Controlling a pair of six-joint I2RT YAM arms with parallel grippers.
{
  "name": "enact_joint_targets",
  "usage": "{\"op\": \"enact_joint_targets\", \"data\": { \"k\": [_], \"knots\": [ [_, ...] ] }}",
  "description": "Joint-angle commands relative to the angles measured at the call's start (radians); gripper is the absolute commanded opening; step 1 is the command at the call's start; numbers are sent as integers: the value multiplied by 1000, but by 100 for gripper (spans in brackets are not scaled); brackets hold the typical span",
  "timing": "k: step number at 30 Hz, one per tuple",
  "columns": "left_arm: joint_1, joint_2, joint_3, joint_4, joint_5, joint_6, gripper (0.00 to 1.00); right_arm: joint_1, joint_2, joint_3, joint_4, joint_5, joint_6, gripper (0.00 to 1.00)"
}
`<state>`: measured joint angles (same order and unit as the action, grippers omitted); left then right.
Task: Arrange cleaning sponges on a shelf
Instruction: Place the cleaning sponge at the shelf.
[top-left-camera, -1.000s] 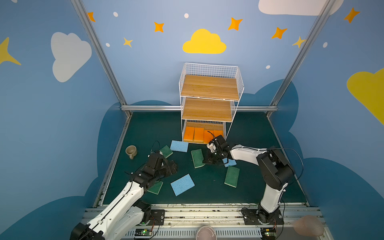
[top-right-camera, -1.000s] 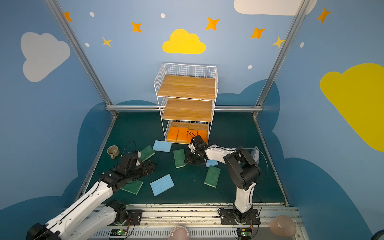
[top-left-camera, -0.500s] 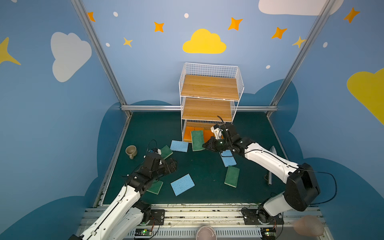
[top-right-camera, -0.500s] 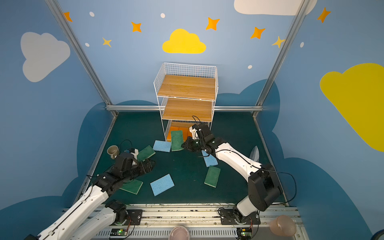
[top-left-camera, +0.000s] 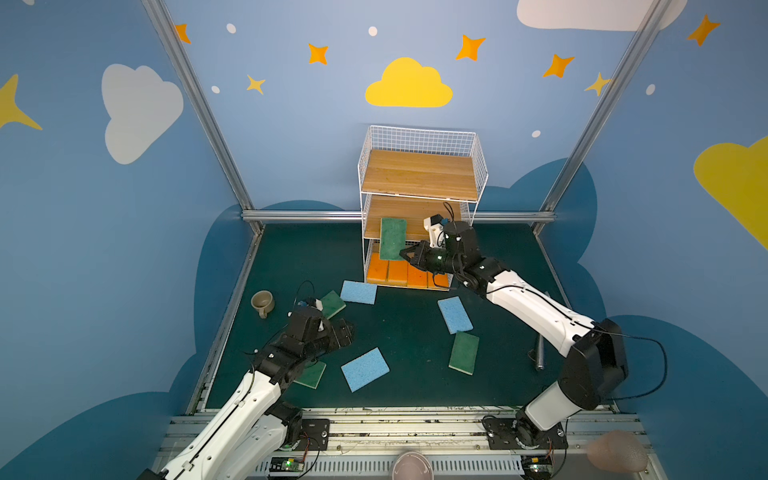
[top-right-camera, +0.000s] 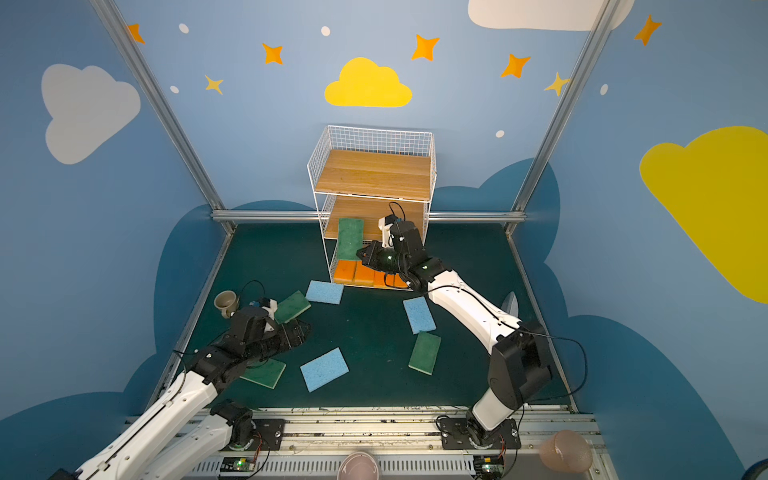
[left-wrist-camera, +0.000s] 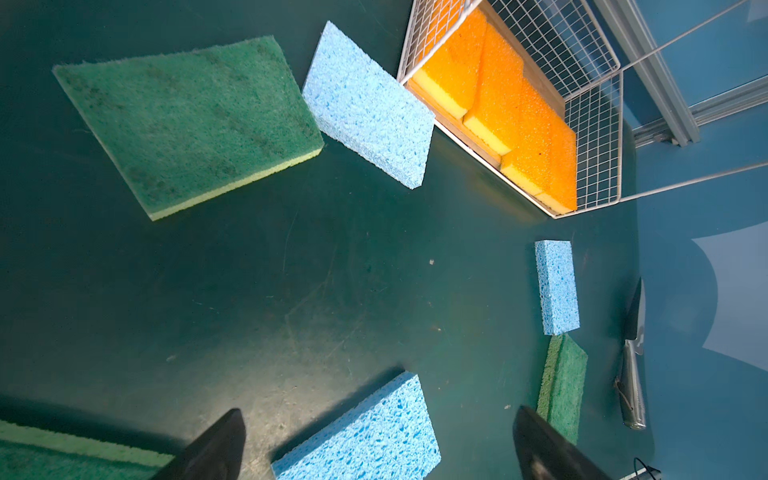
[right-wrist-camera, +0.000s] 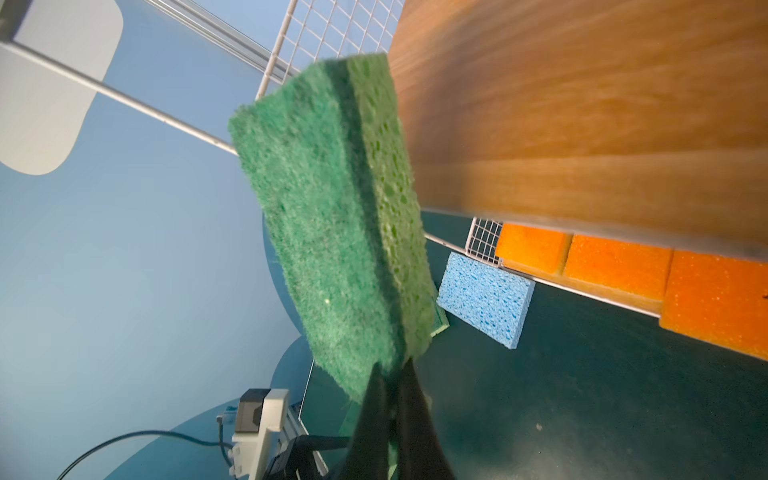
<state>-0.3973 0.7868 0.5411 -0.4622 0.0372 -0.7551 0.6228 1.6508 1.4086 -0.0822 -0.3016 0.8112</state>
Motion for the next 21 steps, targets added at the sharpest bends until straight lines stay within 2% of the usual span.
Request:
{"op": "enact_joint_targets", "data": {
  "k": [1, 8, 21],
  "knots": [
    [4, 20, 48, 29, 6, 20, 100, -12, 35, 71, 43, 25, -9, 0],
    [5, 76, 113, 60, -6, 31, 100, -21, 110, 178, 39, -1, -8, 0],
    [4, 137, 169, 82, -17, 50, 100, -21, 193, 242, 93, -18, 14, 0]
  ]
}}
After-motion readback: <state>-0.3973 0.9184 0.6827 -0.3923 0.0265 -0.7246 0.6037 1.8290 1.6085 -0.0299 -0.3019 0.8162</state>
